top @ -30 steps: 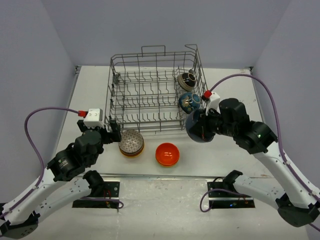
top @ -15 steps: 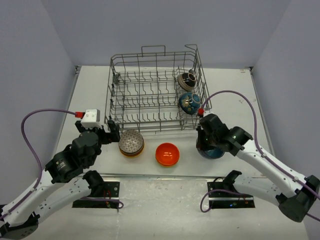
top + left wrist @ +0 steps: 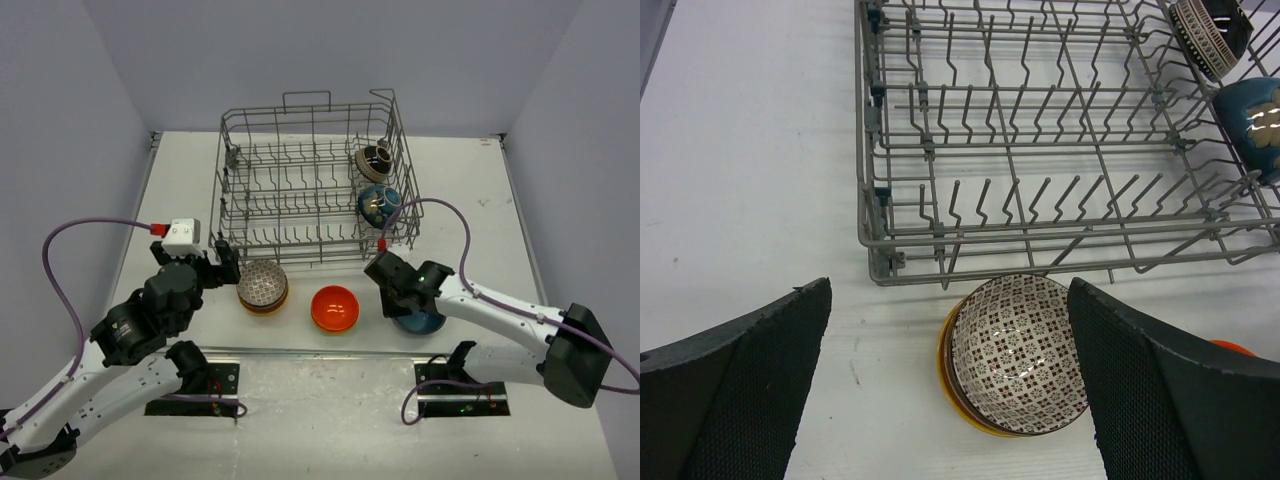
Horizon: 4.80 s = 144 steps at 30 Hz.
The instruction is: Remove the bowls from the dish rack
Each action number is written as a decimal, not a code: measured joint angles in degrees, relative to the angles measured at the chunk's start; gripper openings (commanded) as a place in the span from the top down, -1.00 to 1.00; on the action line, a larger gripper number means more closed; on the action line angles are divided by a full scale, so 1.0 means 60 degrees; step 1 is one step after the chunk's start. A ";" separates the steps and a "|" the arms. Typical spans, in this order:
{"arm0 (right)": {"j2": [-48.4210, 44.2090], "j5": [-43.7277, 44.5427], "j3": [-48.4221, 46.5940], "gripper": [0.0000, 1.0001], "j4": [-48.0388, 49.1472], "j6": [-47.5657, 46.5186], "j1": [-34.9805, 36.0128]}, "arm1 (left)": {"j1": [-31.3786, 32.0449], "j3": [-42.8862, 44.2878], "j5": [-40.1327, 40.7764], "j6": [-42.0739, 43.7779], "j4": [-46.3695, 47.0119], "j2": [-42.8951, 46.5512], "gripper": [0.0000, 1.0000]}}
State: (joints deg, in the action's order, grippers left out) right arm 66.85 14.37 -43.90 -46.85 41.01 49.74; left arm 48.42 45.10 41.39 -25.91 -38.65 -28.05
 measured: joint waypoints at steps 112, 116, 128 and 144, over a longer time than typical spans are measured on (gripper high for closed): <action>-0.6073 0.2685 -0.1577 -0.98 -0.0863 -0.1501 0.0976 | -0.1953 0.5027 -1.0524 -0.7468 1.4407 -1.5773 0.43; -0.6073 0.2685 -0.1577 -0.98 -0.0863 -0.1523 0.0976 | -0.1942 0.5264 -1.0684 -0.7614 1.4648 -1.5992 0.78; -0.6087 0.2670 -0.1577 -0.98 -0.0860 -0.1534 0.0976 | -0.1967 0.5606 -1.0998 -0.7825 1.4921 -1.6382 1.00; -0.6222 0.2659 -0.1577 -0.98 -0.0860 -0.1534 0.0976 | -0.1428 0.7242 -1.0182 -0.5555 1.1479 -1.6396 0.55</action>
State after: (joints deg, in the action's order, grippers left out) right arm 29.52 30.33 -53.36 -52.01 31.81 55.59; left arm 39.86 88.55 -19.70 -59.24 30.22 -126.43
